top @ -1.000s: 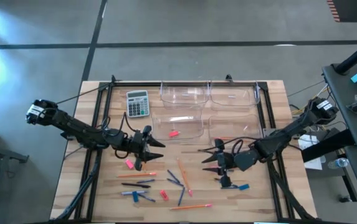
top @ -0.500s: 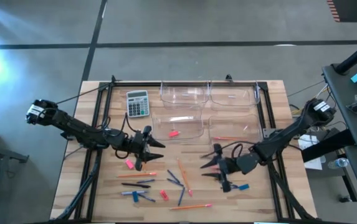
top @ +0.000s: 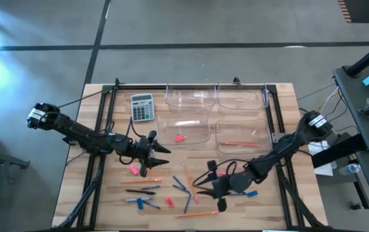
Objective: Sort crayons/erasers/pens/pencils in bins
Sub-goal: Put the black pen into the top left transparent bin
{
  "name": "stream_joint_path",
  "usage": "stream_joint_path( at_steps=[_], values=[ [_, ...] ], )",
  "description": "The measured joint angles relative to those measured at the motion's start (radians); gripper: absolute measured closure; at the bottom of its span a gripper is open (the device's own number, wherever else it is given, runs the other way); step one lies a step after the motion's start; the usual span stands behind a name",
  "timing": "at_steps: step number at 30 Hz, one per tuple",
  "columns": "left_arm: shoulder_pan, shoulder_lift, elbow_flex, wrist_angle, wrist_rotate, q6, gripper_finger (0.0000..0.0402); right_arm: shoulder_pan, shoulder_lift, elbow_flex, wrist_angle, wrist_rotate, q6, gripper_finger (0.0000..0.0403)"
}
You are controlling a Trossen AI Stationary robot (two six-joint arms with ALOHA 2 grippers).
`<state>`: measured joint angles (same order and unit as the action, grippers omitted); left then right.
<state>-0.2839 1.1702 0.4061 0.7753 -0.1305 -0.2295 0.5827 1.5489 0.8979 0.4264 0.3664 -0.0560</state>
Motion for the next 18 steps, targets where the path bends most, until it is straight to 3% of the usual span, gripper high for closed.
stream_joint_path(
  at_steps=[18],
  values=[
    [0.0,0.0,0.0,-0.003,0.0,0.0,0.022,0.0,0.122,0.17,-0.206,0.0,0.003,0.0291]
  ],
)
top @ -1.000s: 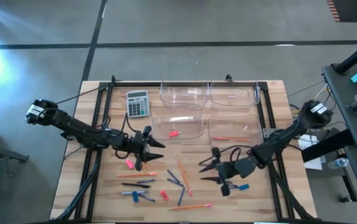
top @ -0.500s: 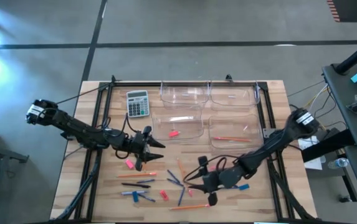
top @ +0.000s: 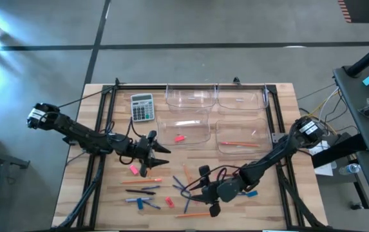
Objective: Sort crayons/erasers/pens/pencils in bins
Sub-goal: Put the black pen into the top left transparent bin
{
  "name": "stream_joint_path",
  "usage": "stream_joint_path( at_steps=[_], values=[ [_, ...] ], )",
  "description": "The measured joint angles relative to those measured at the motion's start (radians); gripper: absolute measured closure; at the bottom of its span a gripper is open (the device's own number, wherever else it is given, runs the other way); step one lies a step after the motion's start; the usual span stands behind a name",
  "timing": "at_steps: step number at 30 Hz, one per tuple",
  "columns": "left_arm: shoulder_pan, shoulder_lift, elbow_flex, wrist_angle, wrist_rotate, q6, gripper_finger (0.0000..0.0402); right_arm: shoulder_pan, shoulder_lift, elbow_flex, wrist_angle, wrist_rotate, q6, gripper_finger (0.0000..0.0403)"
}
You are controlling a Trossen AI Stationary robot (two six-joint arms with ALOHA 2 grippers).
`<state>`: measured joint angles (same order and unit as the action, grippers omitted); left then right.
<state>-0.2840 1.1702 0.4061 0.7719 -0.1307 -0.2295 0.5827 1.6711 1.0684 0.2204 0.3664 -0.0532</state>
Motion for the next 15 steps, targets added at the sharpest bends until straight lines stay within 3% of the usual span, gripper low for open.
stream_joint_path(
  at_steps=[15],
  values=[
    [0.0,0.0,0.0,-0.003,0.0,0.0,0.022,0.0,0.0,-0.008,-0.007,0.0,0.023,0.0291]
  ],
)
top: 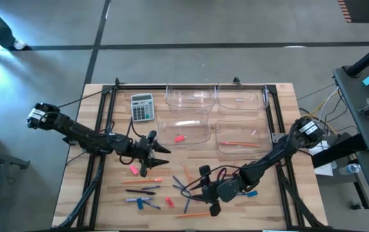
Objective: Sort crayons/erasers/pens/pencils in bins
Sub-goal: Put the black pen into the top left transparent bin
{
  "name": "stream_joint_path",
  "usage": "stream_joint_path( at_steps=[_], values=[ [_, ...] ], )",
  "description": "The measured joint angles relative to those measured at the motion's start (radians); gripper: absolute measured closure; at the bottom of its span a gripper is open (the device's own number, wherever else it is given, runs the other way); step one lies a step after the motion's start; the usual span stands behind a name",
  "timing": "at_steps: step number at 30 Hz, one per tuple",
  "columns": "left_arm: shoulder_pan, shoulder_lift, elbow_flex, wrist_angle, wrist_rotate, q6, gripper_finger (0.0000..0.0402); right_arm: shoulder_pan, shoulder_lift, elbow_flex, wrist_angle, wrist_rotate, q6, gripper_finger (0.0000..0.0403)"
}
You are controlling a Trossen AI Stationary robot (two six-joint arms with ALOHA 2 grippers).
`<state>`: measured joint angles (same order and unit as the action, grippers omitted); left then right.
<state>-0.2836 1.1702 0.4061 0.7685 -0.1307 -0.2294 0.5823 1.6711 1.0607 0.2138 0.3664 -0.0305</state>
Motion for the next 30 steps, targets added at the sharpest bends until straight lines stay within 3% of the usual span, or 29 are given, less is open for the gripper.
stream_joint_path(
  at_steps=[30],
  values=[
    [0.0,0.0,0.0,-0.003,0.0,-0.009,0.022,-0.007,0.0,-0.022,-0.047,0.0,0.047,0.0294]
  ],
)
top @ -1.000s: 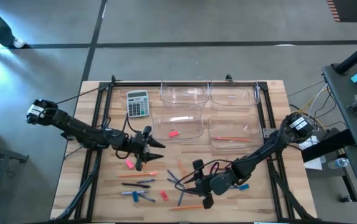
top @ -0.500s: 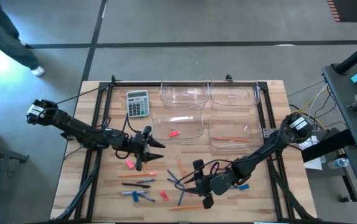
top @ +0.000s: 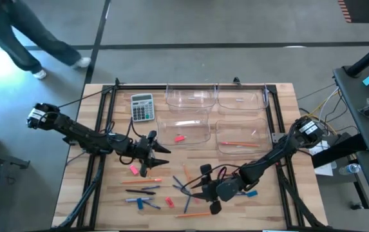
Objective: Sort crayons/erasers/pens/pencils in bins
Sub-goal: Put the black pen into the top left transparent bin
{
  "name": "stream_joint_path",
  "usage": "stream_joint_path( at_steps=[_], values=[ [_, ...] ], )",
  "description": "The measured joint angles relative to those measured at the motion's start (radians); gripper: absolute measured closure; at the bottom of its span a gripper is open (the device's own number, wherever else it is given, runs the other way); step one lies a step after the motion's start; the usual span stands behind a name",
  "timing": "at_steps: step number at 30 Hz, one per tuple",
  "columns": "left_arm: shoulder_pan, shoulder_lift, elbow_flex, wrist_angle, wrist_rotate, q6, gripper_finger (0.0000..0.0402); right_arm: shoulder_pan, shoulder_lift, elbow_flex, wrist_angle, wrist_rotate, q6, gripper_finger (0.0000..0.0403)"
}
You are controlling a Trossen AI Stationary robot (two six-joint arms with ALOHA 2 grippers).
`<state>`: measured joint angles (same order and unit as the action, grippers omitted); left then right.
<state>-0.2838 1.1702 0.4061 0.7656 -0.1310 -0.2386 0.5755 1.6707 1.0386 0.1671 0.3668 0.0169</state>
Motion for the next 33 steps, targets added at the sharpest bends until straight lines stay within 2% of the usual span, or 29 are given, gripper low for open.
stream_joint_path(
  at_steps=[6,18,23,33],
  values=[
    [0.0,-0.004,0.021,-0.092,0.0,-0.044,0.022,0.0,0.0,0.0,-0.043,0.0,0.037,0.0294],
    [-0.049,-0.006,0.312,-0.801,-0.013,-0.045,0.022,0.0,-0.001,0.015,-0.082,0.001,0.077,0.0294],
    [-0.078,-0.007,0.391,-1.048,-0.014,-0.118,0.022,0.0,-0.001,0.015,-0.09,0.001,0.09,0.0294],
    [-0.159,-0.007,0.407,-1.304,0.007,-0.308,0.022,0.0,-0.001,0.015,-0.091,0.001,0.089,0.0294]
  ],
)
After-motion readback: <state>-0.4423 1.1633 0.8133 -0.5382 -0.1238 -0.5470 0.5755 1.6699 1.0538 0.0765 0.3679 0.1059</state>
